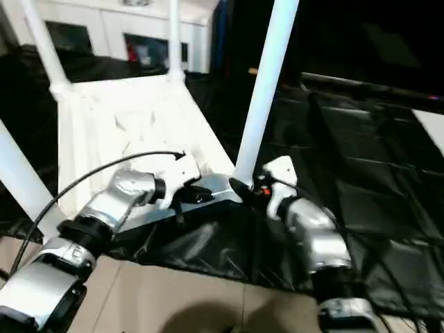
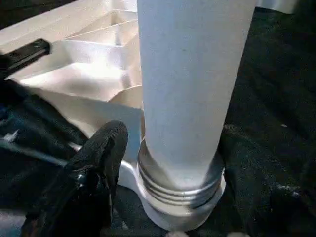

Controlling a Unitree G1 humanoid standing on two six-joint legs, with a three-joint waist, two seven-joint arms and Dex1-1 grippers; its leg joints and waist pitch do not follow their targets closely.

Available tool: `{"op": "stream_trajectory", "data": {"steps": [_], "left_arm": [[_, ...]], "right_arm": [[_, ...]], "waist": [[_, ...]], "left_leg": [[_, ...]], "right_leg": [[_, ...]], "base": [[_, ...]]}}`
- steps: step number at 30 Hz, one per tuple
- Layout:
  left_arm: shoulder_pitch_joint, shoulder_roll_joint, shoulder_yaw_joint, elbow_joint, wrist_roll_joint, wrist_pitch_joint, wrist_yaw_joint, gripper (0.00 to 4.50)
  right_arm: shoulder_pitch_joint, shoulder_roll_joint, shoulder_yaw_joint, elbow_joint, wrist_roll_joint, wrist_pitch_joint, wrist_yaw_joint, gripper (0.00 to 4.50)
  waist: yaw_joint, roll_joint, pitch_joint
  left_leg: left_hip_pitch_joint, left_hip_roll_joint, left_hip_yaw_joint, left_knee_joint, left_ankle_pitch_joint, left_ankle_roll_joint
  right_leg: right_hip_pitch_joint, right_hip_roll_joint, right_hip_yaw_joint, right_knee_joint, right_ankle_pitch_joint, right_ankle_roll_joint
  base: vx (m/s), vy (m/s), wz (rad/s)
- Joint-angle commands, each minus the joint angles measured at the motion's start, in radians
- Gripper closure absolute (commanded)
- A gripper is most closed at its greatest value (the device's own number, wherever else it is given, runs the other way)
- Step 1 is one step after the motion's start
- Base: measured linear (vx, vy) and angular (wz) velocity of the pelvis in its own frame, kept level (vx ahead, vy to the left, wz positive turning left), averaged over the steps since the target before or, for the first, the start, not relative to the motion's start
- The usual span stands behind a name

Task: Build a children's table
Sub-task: Rotate leg to tighten

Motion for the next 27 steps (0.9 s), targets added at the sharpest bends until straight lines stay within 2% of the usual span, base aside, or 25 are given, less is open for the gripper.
{"op": "stream_trajectory", "data": {"steps": [1,3,4,9,10,15,17,21,24,27], "left_arm": [[0.015,0.013,-0.008,0.044,0.018,0.055,0.018,3.92],[0.014,0.015,-0.004,0.045,0.018,0.063,0.029,3.88],[0.011,0.018,0.003,0.050,0.017,0.088,0.040,3.88],[0.009,0.032,-0.009,0.050,0.023,0.087,0.020,3.88],[0.009,0.033,-0.006,0.050,0.018,0.086,0.012,4.12],[0.005,0.046,-0.033,0.046,0.029,0.095,-0.032,4.37],[0.003,0.049,-0.044,0.045,0.036,0.099,-0.045,4.46],[-0.004,0.052,-0.069,0.043,0.054,0.103,-0.064,4.46],[-0.011,0.049,-0.070,0.047,0.054,0.090,-0.060,4.46],[-0.001,0.064,-0.080,0.030,0.036,0.006,-0.145,4.46]], "right_arm": [[0.009,0.001,0.025,-0.031,0.010,0.009,0.048,1.32],[0.010,-0.001,0.025,-0.033,0.012,0.009,0.053,1.32],[0.010,-0.003,0.027,-0.036,0.015,0.009,0.056,1.32],[0.013,-0.007,0.029,-0.046,0.020,0.014,0.074,1.32],[0.013,-0.007,0.030,-0.048,0.020,0.013,0.077,1.32],[0.009,-0.019,0.044,-0.046,0.013,0.013,0.089,1.32],[0.007,-0.021,0.046,-0.043,0.009,0.009,0.091,1.32],[-0.003,-0.030,0.053,-0.035,0.000,0.004,0.106,1.32],[-0.008,-0.039,0.061,-0.033,-0.007,0.001,0.119,1.32],[-0.029,-0.061,0.080,-0.017,-0.022,-0.011,0.160,1.32]], "waist": [[0.006,0.002,-0.058],[0.007,-0.001,-0.055],[0.009,0.002,-0.056],[0.009,0.002,-0.052],[0.008,0.002,-0.052],[0.006,0.000,-0.051],[0.004,-0.001,-0.052],[0.007,0.003,-0.053],[0.007,0.005,-0.054],[0.008,0.004,-0.055]], "left_leg": [[-0.014,0.021,0.007,-0.072,-0.238,0.070],[-0.011,0.020,0.010,-0.070,-0.239,0.070],[-0.008,0.019,0.012,-0.069,-0.241,0.069],[-0.008,0.019,0.012,-0.071,-0.269,0.056],[-0.008,0.019,0.010,-0.072,-0.278,0.052],[-0.007,0.019,0.010,-0.072,-0.290,0.048],[-0.009,0.019,0.009,-0.072,-0.288,0.048],[-0.005,0.020,0.012,-0.070,-0.282,0.047],[-0.008,0.021,0.012,-0.070,-0.264,0.044],[-0.007,0.020,0.013,-0.069,-0.268,0.047]], "right_leg": [[0.045,-0.030,0.041,-0.067,-0.336,-0.182],[0.041,-0.028,0.042,-0.067,-0.324,-0.189],[0.041,-0.028,0.044,-0.066,-0.332,-0.196],[0.041,-0.026,0.041,-0.075,-0.402,-0.174],[0.041,-0.027,0.041,-0.076,-0.422,-0.164],[0.038,-0.027,0.040,-0.082,-0.459,-0.147],[0.039,-0.026,0.040,-0.081,-0.455,-0.147],[0.037,-0.025,0.041,-0.079,-0.434,-0.158],[0.041,-0.023,0.040,-0.073,-0.388,-0.173],[0.043,-0.023,0.040,-0.072,-0.381,-0.179]], "base": [[0.000,0.000,0.00],[0.000,0.000,0.00],[0.000,0.000,0.00],[0.000,0.000,0.00],[0.000,0.000,0.00],[0.000,0.000,0.00],[0.000,0.000,0.00],[0.000,0.000,0.00],[0.000,0.000,0.00],[0.000,0.000,0.00]]}}
